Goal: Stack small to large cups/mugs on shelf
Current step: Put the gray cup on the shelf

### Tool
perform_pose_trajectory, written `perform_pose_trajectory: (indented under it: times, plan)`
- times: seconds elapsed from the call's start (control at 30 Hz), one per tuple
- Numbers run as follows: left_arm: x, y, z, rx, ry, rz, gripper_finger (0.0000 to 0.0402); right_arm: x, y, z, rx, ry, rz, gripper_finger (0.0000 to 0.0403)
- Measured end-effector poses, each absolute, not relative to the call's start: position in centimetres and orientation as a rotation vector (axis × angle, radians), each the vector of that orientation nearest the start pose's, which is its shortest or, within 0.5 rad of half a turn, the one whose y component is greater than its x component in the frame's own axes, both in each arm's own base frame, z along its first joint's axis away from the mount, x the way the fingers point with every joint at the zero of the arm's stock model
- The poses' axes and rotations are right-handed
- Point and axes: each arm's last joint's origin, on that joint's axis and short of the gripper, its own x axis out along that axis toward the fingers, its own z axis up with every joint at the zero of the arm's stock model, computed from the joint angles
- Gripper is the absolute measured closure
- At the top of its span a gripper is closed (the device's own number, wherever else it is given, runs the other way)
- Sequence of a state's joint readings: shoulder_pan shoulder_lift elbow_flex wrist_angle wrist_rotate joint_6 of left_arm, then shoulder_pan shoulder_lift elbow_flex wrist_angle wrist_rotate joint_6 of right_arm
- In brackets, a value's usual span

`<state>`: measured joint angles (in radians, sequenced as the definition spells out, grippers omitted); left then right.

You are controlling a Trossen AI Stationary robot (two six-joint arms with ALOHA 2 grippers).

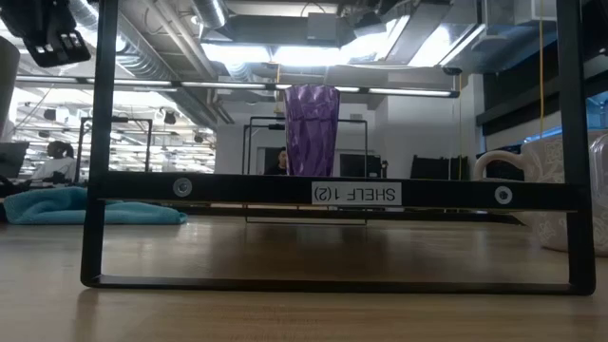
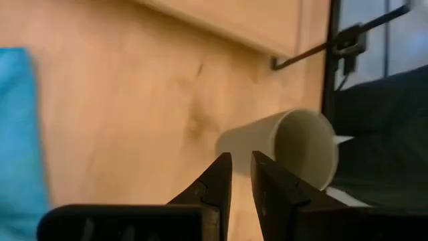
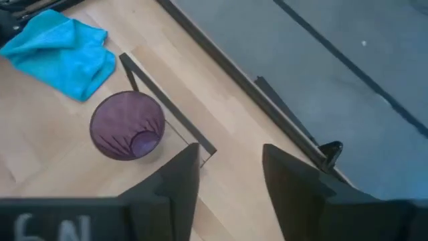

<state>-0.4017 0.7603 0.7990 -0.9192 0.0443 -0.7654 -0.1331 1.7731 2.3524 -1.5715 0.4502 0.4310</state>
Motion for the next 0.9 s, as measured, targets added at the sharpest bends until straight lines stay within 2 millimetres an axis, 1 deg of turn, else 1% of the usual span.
perform_pose_trajectory:
  times: [0.1, 0.17, 0.27, 0.37, 0.47, 0.53, 0.63, 0.73, 0.9]
  plan:
    - [12.7, -6.4, 28.2, -0.583, 0.936, -0.063, 0.0351, 29.1, -5.6, 46.9, 0.184, 0.865, -0.743, 0.0204]
    - [13.1, -7.4, 28.3, -0.577, 0.938, -0.043, 0.0351, 29.0, -6.0, 46.9, 0.171, 0.871, -0.751, 0.0190]
    - [14.0, -9.2, 28.7, -0.507, 0.947, -0.003, 0.0351, 28.8, -6.7, 46.9, 0.150, 0.883, -0.757, 0.0174]
    - [14.9, -10.9, 29.7, -0.427, 0.953, 0.020, 0.0351, 28.7, -7.4, 46.9, 0.119, 0.893, -0.755, 0.0167]
    - [15.4, -12.1, 30.1, -0.363, 1.019, 0.047, 0.0351, 28.7, -7.9, 47.0, 0.103, 0.898, -0.736, 0.0166]
    - [15.3, -12.7, 29.6, -0.357, 1.096, 0.059, 0.0351, 28.8, -8.2, 47.0, 0.102, 0.892, -0.708, 0.0166]
    - [15.2, -13.8, 28.8, -0.365, 1.190, 0.026, 0.0351, 28.9, -8.5, 47.2, 0.089, 0.882, -0.673, 0.0166]
    - [15.4, -14.4, 28.4, -0.357, 1.204, 0.018, 0.0351, 29.0, -8.7, 47.3, 0.073, 0.867, -0.666, 0.0166]
    - [15.6, -14.2, 28.3, -0.334, 1.155, 0.091, 0.0351, 29.0, -8.6, 47.3, 0.072, 0.871, -0.656, 0.0166]
